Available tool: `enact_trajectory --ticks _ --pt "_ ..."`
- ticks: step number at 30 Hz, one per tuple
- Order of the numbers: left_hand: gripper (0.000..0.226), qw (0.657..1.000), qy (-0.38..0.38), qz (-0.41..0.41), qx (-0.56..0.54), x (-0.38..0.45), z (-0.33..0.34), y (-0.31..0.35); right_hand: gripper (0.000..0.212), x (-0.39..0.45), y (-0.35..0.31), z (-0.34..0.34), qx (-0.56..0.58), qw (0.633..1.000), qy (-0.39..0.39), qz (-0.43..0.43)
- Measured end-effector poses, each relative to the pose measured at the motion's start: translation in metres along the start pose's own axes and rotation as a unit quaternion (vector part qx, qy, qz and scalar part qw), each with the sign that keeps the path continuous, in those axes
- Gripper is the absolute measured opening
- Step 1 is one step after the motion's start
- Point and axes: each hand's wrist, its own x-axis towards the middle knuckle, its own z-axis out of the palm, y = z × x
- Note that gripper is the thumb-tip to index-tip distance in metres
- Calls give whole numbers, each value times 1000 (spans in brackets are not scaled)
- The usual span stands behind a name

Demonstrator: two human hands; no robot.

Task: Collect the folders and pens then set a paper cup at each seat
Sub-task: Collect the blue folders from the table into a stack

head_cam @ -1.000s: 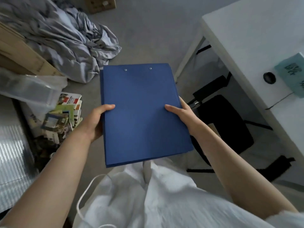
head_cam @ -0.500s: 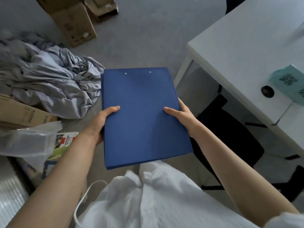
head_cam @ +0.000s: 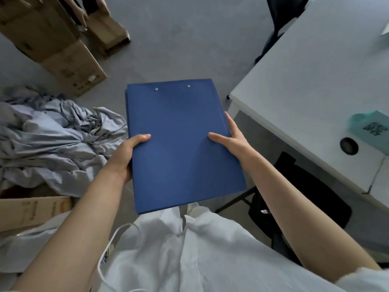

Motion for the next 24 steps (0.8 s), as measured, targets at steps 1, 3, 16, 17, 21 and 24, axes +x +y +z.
enact_trajectory --ticks 1,3,16,17,21,24 --pt "19 1000 -4 1 2 10 2 8 93 8 -4 0 2 1000 11 5" --pt "20 1000 -12 -7 13 35 6 30 99 30 -14 -1 12 999 32 12" --pt "20 981 -120 -59 143 194 45 193 112 157 -94 6 108 982 152 29" --pt "20 977 -133 -65 156 205 55 204 113 163 -99 2 117 978 167 30" --pt "22 962 -176 -84 193 242 93 230 102 176 -110 -18 143 967 212 14" --pt "22 947 -210 -96 222 266 132 244 91 183 -120 -43 154 952 264 14"
